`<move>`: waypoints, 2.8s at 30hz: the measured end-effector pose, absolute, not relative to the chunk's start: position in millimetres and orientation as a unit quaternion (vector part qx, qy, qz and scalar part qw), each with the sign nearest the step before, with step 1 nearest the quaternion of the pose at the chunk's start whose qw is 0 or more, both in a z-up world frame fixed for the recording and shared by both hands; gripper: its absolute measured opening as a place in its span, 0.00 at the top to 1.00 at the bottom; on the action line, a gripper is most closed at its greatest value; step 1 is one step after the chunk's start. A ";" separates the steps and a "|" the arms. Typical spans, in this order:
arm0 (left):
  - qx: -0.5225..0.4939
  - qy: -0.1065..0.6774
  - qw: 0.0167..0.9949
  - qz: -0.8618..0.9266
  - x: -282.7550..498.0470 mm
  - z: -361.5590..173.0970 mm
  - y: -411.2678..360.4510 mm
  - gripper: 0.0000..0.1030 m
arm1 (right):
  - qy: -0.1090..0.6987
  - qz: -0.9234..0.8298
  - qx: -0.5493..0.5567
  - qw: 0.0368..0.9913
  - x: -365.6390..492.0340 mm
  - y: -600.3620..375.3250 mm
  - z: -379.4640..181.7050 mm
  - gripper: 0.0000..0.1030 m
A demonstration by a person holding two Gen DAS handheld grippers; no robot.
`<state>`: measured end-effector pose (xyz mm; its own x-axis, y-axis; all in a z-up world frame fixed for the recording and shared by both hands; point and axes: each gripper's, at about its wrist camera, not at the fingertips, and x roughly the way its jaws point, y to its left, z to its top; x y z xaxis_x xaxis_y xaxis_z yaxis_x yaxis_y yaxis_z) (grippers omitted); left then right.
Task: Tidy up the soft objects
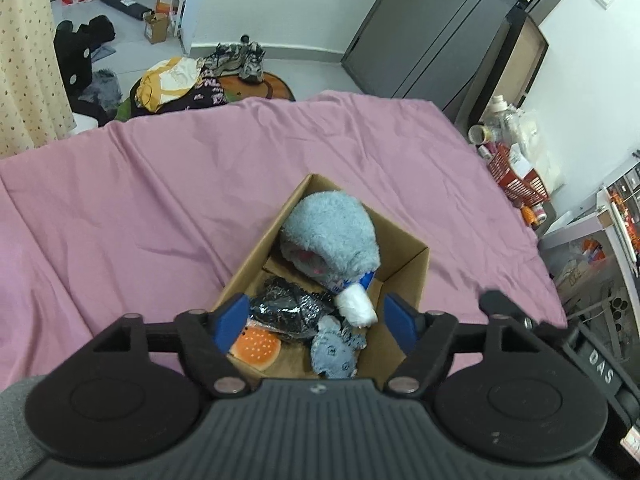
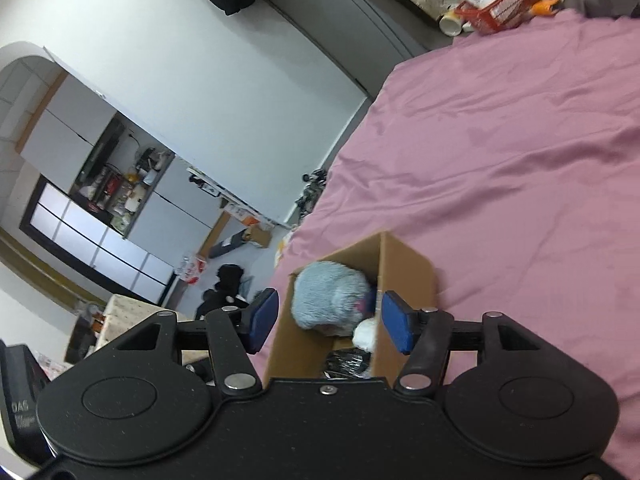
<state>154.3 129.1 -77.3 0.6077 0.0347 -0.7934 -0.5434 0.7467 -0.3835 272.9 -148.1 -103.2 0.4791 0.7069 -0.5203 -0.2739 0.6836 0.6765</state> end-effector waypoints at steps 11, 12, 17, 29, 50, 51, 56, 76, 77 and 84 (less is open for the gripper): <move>-0.292 0.421 0.845 0.154 154.9 -69.9 111.0 0.19 | 0.423 0.272 0.225 0.835 254.0 -173.6 -74.0 0.34; -0.290 0.422 0.846 0.152 154.5 -67.9 110.2 0.19 | 0.421 0.271 0.219 0.838 252.0 -174.5 -70.1 0.34; -0.267 0.424 0.854 0.139 150.6 -56.4 100.5 0.13 | 0.405 0.261 0.205 0.852 241.2 -182.0 -56.6 0.17; -0.193 0.414 0.882 0.113 125.0 -26.1 78.4 0.07 | 0.377 0.230 0.157 0.884 198.9 -188.1 -27.3 0.00; -0.134 0.369 0.915 0.093 60.7 19.2 70.9 0.00 | 0.362 0.198 0.109 0.905 134.4 -185.7 6.8 0.00; -0.131 0.366 0.917 0.091 58.6 22.4 69.8 0.00 | 0.362 0.198 0.107 0.905 132.8 -186.0 9.3 0.00; -0.109 0.361 0.924 0.067 51.2 40.1 61.3 0.00 | 0.355 0.196 0.095 0.909 122.3 -188.5 21.9 0.00; -0.076 0.338 0.936 0.062 14.1 60.4 52.0 0.00 | 0.334 0.198 0.062 0.919 88.9 -197.9 36.9 0.00; -0.075 0.338 0.936 0.062 12.5 60.5 51.5 0.00 | 0.334 0.198 0.062 0.920 87.7 -197.7 36.7 0.00; -0.070 0.335 0.937 0.062 3.6 61.3 52.3 0.00 | 0.331 0.202 0.056 0.920 81.0 -196.9 36.9 0.00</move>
<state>3.6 52.3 61.3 0.7675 0.0690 -0.6373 -0.1627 0.9826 -0.0895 80.9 -196.9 36.9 0.6999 0.4082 -0.5861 -0.3344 0.9124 0.2360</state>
